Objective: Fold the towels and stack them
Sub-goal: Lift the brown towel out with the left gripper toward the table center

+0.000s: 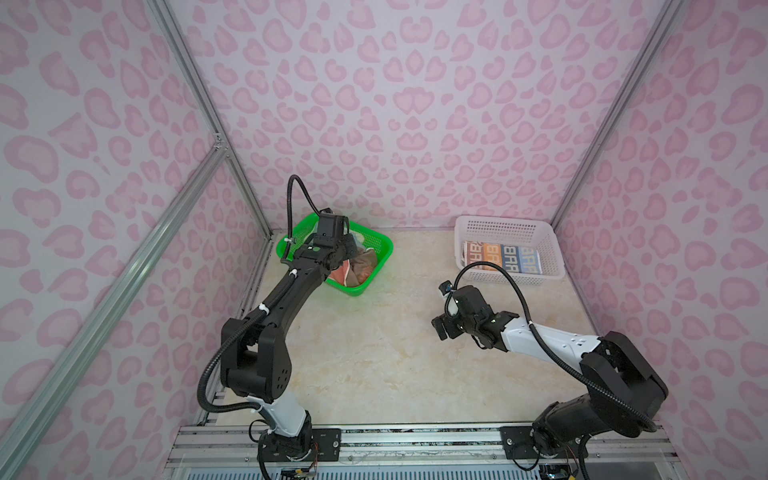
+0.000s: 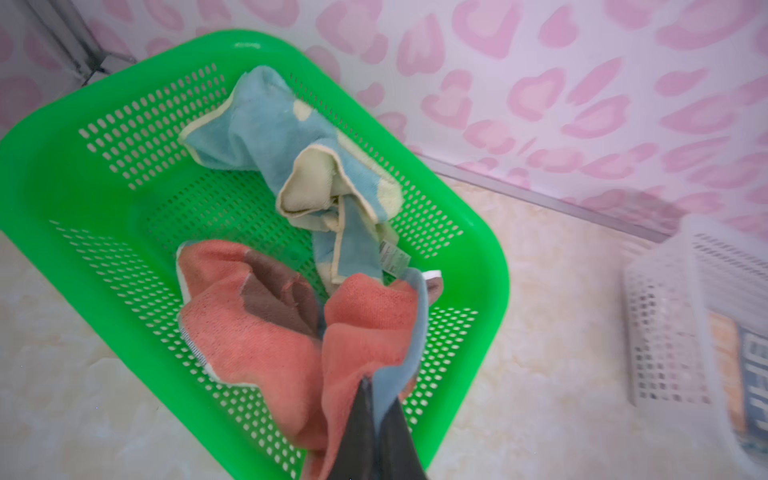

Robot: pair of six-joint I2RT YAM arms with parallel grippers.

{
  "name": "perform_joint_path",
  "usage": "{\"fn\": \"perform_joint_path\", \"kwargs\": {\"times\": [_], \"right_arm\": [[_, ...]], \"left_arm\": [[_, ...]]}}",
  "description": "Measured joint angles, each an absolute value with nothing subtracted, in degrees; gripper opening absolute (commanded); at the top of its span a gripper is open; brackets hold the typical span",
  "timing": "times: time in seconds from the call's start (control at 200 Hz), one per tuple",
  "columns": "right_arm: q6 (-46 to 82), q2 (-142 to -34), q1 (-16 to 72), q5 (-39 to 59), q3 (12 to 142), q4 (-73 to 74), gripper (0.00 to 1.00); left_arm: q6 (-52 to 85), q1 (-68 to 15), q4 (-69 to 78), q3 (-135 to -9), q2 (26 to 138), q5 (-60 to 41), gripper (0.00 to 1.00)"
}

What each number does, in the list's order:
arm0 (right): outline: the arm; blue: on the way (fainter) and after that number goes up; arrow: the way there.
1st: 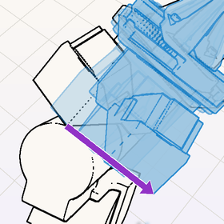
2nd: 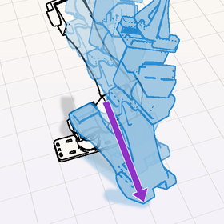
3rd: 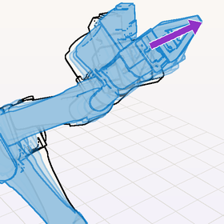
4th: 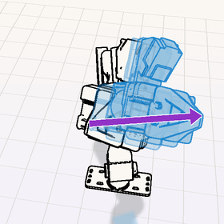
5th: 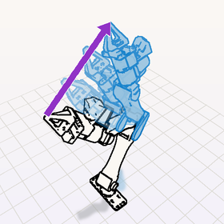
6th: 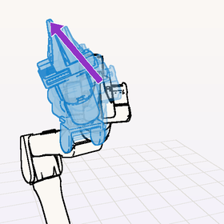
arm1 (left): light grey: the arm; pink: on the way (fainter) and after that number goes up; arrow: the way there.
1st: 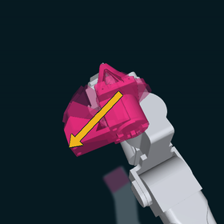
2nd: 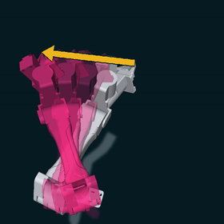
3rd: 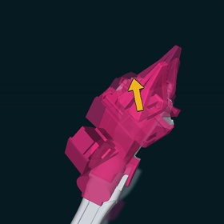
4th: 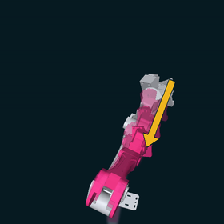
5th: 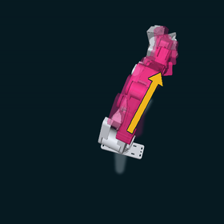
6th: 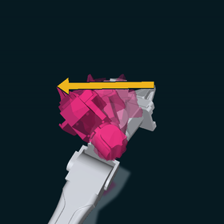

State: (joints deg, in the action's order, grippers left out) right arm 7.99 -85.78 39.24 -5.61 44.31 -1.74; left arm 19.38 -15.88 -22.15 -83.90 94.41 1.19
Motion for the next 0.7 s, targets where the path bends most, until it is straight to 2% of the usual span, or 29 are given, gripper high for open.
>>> {"fn": "perform_joint_path", "kwargs": {"times": [0.355,0.525,0.7], "right_arm": [[12.29,-84.36,39.31,-12.21,42.28,-1.28,0.99],[16.49,-79.15,39.22,-20.36,39.07,-0.8,0.99],[20.4,-71.66,36.8,-26.7,33.26,1.67,0.98]], "left_arm": [[17.89,-19.42,-15.4,-79.05,79.0,-18.28,0.02],[15.84,-27.05,-13.67,-79.0,73.89,-24.45,0.02],[13.23,-37.36,-12.99,-79.05,73.47,-28.42,0.02]]}}
